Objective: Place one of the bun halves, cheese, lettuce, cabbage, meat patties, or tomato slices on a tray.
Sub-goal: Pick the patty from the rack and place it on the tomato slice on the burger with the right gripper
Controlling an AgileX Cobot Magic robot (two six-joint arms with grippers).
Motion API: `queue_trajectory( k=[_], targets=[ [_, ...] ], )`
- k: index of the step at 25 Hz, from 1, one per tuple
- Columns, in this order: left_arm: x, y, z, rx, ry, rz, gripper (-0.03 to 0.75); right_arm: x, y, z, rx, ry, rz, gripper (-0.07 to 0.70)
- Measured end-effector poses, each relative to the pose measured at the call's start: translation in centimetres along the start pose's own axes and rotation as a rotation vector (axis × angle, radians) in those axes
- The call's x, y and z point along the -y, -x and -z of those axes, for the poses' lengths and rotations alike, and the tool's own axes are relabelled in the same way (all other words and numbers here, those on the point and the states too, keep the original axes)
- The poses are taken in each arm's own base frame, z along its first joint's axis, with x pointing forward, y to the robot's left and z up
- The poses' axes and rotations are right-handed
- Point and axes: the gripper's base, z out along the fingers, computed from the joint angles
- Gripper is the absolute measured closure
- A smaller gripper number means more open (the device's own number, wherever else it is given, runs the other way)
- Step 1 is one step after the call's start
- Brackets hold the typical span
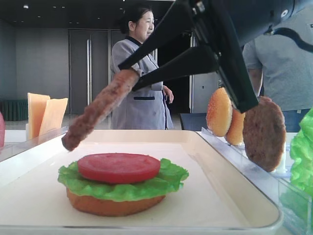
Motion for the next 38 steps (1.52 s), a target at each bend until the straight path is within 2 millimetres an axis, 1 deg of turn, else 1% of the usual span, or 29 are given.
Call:
queue_trajectory(
  k=[6, 14, 28, 38],
  targets=[
    [0.0, 0.0, 0.0, 0.0, 0.0, 0.0, 0.307, 0.0, 0.4, -0.2, 0.036, 0.028, -0.003, 0.51],
    [0.0, 0.0, 0.0, 0.0, 0.0, 0.0, 0.307, 1.2, 0.3, -1.2, 0.017, 0.025, -0.038, 0.51],
    [0.0, 0.0, 0.0, 0.0, 0.0, 0.0, 0.307, 1.5, 0.4, -1.2, 0.024, 0.002, -0.008, 0.51],
    [0.0, 0.0, 0.0, 0.0, 0.0, 0.0, 0.307, 1.3, 0.3, -1.2, 0.011, 0.017, -0.005, 0.51]
  ],
)
